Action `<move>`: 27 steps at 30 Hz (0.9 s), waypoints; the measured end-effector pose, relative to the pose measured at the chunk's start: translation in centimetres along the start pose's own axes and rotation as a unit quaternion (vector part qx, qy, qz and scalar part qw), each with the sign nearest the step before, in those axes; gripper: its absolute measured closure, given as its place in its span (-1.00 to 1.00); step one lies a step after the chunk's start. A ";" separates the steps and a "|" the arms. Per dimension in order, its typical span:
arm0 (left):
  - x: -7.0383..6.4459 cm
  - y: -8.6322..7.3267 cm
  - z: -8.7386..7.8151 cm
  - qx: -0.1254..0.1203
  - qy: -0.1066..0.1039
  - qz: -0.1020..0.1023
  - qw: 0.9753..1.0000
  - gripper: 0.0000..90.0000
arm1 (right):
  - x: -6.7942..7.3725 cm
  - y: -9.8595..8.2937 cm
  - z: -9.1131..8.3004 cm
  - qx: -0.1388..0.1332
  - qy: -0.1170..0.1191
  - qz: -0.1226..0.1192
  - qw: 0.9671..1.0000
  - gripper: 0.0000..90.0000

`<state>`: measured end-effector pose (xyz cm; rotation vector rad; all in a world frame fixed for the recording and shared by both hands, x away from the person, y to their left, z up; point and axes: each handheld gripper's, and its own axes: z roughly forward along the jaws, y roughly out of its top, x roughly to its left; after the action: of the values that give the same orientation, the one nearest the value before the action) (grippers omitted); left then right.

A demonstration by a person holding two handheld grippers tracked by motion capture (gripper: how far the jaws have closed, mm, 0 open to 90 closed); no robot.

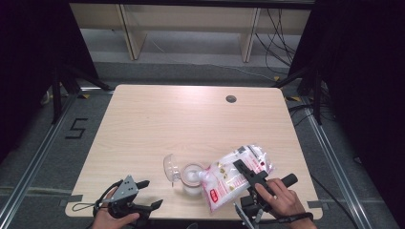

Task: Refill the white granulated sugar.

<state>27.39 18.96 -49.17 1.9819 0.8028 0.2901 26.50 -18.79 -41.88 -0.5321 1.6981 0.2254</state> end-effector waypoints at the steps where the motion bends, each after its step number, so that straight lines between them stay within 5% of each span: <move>1: 0.0 0.0 0.0 0.000 0.000 0.000 1.000 -0.58 | 0.0 0.0 0.0 -0.003 -0.001 0.006 1.000 0.58; 4: 0.0 0.0 0.0 0.000 0.000 0.000 1.000 -0.58 | 0.4 -0.1 -0.1 0.006 0.009 0.036 0.999 0.59; 11: 0.1 0.0 0.0 0.003 0.001 0.004 1.000 -0.55 | 0.3 -0.6 0.3 -0.009 0.011 0.026 1.000 0.63; 12: 0.0 0.0 0.0 0.000 0.000 0.003 1.000 -0.55 | 0.8 -0.6 0.2 0.001 0.019 0.055 0.998 0.63; 14: 0.2 0.1 -0.1 0.003 0.000 0.016 1.000 -0.55 | 0.5 -0.7 0.4 -0.009 0.012 0.030 0.999 0.63; 19: 0.2 0.0 -0.1 0.003 0.001 0.010 1.000 -0.55 | 0.4 -0.7 0.3 -0.002 0.010 0.020 1.000 0.64; 23: 0.0 0.0 0.0 0.000 -0.001 0.003 1.000 -0.55 | 0.5 -0.7 0.0 0.005 0.010 0.043 0.999 0.64; 25: 0.2 0.1 -0.2 0.011 0.007 0.014 1.000 -0.55 | 0.1 -0.7 0.1 -0.006 0.004 0.030 1.000 0.64; 27: 0.2 0.1 -0.2 0.007 0.006 0.012 1.000 -0.55 | 0.3 -0.8 0.0 -0.003 0.010 0.053 0.999 0.64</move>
<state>27.43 19.19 -49.00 2.0070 0.7904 0.3116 26.78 -19.55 -42.02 -0.4512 1.7464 0.3031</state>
